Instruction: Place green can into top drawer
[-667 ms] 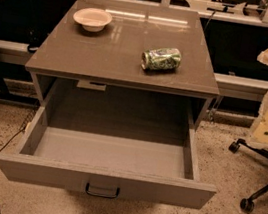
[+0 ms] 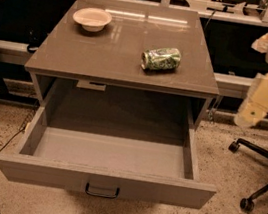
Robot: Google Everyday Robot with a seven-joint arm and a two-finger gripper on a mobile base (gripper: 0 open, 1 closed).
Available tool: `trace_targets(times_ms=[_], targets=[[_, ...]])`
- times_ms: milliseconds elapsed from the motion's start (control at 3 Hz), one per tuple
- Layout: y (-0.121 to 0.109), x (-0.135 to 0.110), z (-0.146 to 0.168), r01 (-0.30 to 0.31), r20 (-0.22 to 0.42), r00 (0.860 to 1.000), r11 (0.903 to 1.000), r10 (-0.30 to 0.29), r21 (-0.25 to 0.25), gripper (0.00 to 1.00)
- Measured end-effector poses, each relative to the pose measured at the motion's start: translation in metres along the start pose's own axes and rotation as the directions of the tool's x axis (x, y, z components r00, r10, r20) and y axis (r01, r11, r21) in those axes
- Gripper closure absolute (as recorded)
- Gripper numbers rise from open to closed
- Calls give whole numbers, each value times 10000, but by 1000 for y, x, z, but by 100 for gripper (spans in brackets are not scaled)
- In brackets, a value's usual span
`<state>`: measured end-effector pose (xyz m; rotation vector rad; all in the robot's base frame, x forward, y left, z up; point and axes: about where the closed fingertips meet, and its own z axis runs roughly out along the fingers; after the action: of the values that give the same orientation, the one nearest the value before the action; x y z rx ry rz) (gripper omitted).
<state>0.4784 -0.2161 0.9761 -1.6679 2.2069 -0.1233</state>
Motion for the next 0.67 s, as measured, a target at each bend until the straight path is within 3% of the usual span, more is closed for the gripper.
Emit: trace_targets(times_ms=[333,667], targets=[[-65,-23,26,40,430,9991,9991,-59,431,0],[-118,-57,76,343,555,9979,9994,-341,-20,0]])
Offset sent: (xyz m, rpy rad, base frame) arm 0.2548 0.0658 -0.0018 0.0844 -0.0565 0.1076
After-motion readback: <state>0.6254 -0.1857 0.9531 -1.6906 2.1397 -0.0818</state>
